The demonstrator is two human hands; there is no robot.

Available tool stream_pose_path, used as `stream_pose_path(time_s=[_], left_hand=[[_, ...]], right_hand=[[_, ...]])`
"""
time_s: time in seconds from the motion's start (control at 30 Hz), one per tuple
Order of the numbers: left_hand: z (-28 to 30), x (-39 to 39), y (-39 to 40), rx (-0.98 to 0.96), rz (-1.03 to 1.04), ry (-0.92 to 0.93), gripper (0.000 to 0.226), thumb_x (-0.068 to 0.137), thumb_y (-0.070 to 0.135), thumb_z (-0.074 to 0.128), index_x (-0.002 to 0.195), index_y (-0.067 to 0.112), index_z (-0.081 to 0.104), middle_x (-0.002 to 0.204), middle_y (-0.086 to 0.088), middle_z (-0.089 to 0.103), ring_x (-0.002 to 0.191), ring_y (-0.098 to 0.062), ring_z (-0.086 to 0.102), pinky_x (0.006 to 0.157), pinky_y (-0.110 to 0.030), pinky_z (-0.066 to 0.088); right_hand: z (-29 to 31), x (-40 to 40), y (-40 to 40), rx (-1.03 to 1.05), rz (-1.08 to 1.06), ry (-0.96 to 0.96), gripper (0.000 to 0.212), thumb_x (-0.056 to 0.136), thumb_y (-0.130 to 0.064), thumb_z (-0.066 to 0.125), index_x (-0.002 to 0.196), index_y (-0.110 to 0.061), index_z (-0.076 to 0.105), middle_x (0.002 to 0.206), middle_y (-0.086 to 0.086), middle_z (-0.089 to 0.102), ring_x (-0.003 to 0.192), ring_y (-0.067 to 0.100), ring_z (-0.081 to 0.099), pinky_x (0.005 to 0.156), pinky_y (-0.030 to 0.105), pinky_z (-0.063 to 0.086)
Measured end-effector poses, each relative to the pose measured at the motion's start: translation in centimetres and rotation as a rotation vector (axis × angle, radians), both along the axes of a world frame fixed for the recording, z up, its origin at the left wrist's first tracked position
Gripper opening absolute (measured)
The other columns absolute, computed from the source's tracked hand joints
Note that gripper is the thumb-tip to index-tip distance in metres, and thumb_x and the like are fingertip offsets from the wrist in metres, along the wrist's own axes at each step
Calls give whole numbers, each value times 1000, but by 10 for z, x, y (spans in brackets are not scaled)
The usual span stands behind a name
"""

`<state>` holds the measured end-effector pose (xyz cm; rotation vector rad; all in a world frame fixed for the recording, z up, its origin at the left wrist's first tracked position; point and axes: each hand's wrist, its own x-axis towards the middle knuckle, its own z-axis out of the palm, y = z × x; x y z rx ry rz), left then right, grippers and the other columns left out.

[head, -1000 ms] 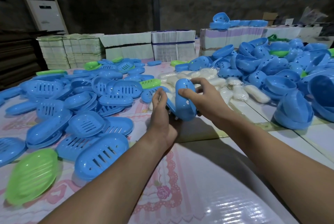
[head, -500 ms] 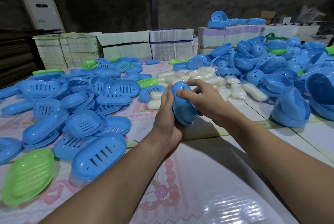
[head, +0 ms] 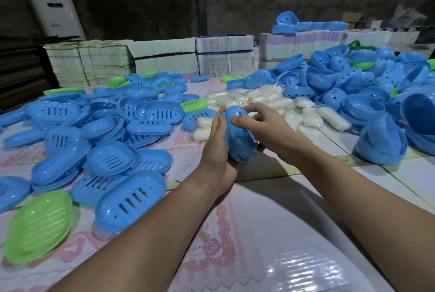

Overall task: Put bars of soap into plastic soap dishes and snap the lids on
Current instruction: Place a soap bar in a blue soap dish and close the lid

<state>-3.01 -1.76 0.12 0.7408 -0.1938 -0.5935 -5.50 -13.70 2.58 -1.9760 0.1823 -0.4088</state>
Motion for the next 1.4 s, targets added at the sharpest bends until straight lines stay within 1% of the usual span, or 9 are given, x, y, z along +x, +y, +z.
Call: stream_pose_path(time_s=[0.13, 0.27, 0.47, 0.57, 0.67, 0.93, 1.1, 1.27, 1.4], left_hand=[[1, 1, 1, 11, -3, 44, 48, 105, 45, 45, 149, 27, 47, 143, -14, 58, 110, -30, 68, 65, -40, 62], [0, 1, -2, 52, 43, 57, 47, 104, 45, 46, 148, 28, 48, 145, -13, 57, 125, -33, 61, 89, -46, 58], [0, 2, -1, 86, 112, 67, 45, 103, 51, 47, 143, 31, 54, 136, -9, 65, 112, -30, 69, 71, -40, 63], [0, 4, 0, 96, 125, 21, 38, 104, 50, 45, 139, 38, 55, 131, -8, 67, 105, -29, 71, 82, -47, 61], [0, 6, -1, 80, 127, 7, 36, 105, 48, 44, 138, 40, 54, 131, -8, 66, 107, -30, 70, 93, -54, 56], [1, 7, 7, 24, 87, 34, 43, 102, 49, 50, 140, 29, 57, 121, -12, 71, 86, -24, 76, 62, -38, 61], [4, 8, 9, 16, 26, 46, 45, 97, 56, 53, 112, 18, 70, 90, -9, 77, 74, -23, 76, 59, -35, 61], [4, 7, 11, 39, 58, 4, 38, 102, 51, 49, 134, 32, 60, 112, -10, 74, 85, -24, 76, 65, -40, 62], [7, 5, 12, 51, 20, 17, 49, 100, 54, 49, 145, 33, 51, 127, -14, 69, 99, -28, 73, 70, -41, 61]], right_hand=[[2, -1, -2, 36, 39, 27, 30, 79, -46, 70, 104, -31, 63, 84, 0, 68, 64, 12, 64, 46, 27, 43], [3, -2, -1, 59, 83, 83, 36, 70, -52, 69, 100, -32, 65, 91, 2, 73, 71, 18, 66, 49, 29, 43], [-2, 1, 6, 27, 58, 64, 52, 72, -54, 68, 118, -30, 60, 95, 4, 70, 77, 20, 68, 53, 30, 48], [0, -1, 10, 10, 54, 67, 61, 68, -56, 66, 121, -29, 58, 98, 4, 69, 82, 24, 70, 55, 31, 50], [2, -2, 8, 9, 68, 67, 52, 76, -51, 69, 121, -28, 58, 98, 4, 69, 86, 28, 70, 57, 33, 52], [0, -3, 13, 4, 123, -9, 41, 88, -44, 66, 125, -27, 56, 92, 1, 62, 65, 12, 57, 50, 25, 43], [0, -3, 15, 14, 139, -41, 42, 92, -40, 62, 131, -25, 55, 99, -1, 60, 76, 10, 58, 58, 22, 43], [2, -5, 15, 61, 213, 27, 42, 95, -38, 59, 133, -23, 52, 95, 12, 63, 62, 9, 54, 49, 21, 38], [2, -7, 15, 135, 262, 25, 21, 96, -36, 57, 117, -30, 58, 98, 20, 65, 65, 15, 58, 47, 22, 40]])
